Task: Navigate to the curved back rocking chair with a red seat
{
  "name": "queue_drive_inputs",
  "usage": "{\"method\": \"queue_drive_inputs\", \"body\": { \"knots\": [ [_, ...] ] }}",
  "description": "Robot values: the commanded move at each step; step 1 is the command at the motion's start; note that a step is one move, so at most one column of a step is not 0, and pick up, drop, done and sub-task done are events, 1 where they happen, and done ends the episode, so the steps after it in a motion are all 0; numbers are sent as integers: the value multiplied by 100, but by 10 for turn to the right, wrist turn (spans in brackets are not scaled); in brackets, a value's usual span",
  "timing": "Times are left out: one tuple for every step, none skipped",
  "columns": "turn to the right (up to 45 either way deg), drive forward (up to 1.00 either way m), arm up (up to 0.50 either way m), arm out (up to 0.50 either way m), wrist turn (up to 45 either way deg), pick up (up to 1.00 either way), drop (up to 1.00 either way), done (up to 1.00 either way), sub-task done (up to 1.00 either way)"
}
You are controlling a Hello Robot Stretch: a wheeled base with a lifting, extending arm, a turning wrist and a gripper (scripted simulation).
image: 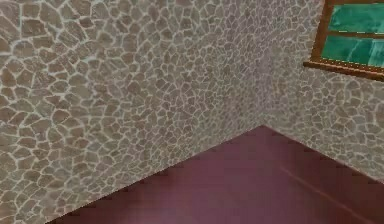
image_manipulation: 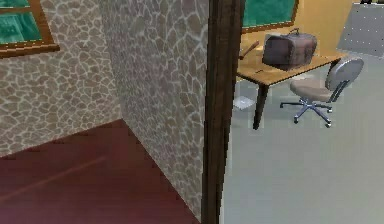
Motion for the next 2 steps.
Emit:
{"method": "queue_drive_inputs", "body": {
  "knots": [
    [330,0,0,0,0,0,0,0,0],
    [0,20,0,0,0,0,0,0,0]
  ]
}}
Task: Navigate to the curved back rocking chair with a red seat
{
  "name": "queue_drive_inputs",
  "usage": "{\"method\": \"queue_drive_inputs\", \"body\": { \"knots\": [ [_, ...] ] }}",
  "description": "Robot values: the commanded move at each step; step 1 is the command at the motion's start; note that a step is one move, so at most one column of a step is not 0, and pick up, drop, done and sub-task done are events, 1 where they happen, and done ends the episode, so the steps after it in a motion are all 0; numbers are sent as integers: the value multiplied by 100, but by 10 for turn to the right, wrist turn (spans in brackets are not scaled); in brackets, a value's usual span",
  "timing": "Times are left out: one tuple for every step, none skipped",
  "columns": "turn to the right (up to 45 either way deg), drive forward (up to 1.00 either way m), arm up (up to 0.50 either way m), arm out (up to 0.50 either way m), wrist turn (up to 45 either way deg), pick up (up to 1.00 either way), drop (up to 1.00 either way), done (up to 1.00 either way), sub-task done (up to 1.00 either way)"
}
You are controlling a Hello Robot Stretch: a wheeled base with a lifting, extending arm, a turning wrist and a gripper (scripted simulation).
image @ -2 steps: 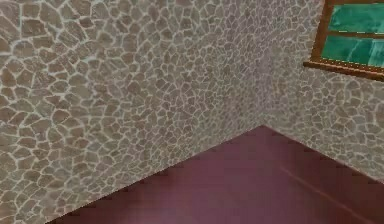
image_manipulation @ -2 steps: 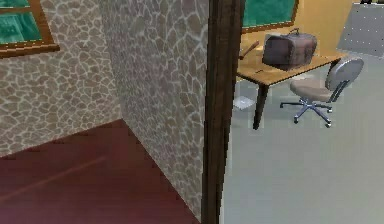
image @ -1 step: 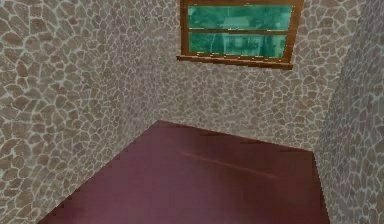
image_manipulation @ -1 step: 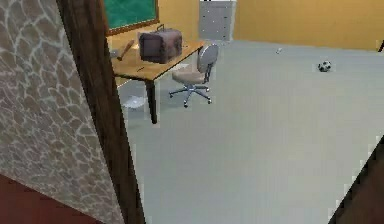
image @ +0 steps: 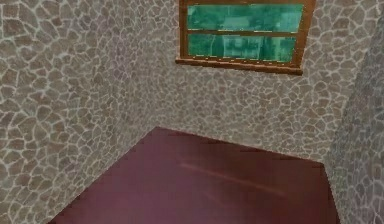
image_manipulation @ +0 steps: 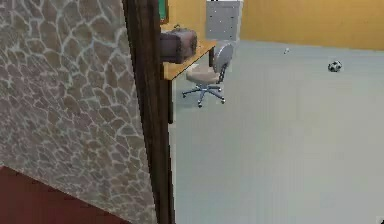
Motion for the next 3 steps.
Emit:
{"method": "queue_drive_inputs", "body": {
  "knots": [
    [-450,0,0,0,0,0,0,0,0],
    [-420,0,0,0,0,0,0,0,0],
    [0,50,0,0,0,0,0,0,0]
  ]
}}
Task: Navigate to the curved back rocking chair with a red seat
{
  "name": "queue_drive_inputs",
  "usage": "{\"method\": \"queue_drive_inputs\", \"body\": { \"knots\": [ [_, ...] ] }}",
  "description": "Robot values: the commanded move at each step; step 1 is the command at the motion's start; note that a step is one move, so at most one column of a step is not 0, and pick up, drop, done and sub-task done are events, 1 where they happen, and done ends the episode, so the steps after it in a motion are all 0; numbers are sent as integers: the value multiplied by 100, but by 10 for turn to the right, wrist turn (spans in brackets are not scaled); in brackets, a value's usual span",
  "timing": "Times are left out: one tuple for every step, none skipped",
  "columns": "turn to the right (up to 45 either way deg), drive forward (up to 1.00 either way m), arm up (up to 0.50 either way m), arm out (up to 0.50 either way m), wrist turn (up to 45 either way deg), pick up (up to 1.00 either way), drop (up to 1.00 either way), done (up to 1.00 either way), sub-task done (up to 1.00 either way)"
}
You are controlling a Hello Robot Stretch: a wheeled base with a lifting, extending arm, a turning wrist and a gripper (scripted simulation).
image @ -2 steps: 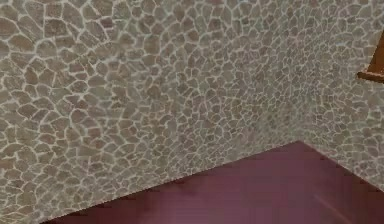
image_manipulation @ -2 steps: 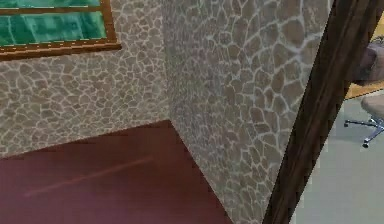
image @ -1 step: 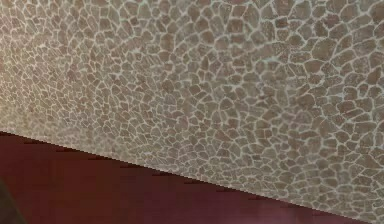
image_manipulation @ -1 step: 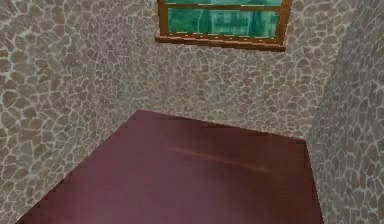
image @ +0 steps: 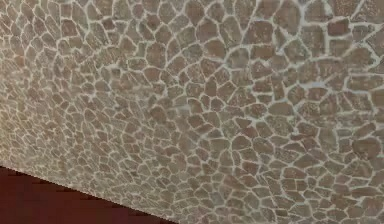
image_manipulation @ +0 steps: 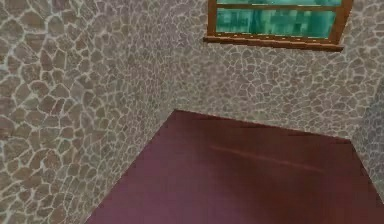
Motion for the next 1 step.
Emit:
{"method": "queue_drive_inputs", "body": {
  "knots": [
    [-450,0,0,0,0,0,0,0,0]
  ]
}}
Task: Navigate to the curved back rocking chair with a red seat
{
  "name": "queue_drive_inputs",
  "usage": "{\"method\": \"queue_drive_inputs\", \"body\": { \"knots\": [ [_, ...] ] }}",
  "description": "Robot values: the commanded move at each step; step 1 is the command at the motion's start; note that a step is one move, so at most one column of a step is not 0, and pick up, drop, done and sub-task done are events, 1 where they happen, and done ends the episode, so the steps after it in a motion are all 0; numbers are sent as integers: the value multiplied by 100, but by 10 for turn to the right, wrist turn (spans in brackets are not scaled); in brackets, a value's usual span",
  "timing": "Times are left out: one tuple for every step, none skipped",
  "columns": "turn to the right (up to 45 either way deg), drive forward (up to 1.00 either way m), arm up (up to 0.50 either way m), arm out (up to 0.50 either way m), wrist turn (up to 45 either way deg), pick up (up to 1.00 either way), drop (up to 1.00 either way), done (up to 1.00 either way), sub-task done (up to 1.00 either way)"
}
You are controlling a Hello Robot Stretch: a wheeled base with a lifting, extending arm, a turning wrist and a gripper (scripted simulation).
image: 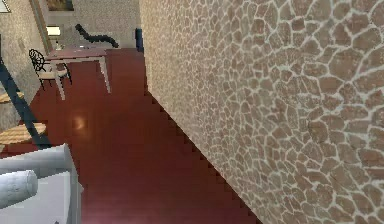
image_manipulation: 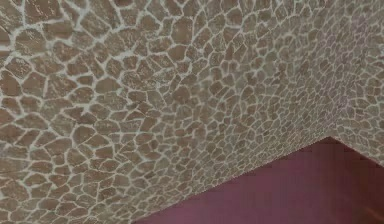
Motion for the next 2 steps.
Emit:
{"method": "queue_drive_inputs", "body": {
  "knots": [
    [-150,0,0,0,0,0,0,0,0],
    [0,100,0,0,0,0,0,0,0]
  ]
}}
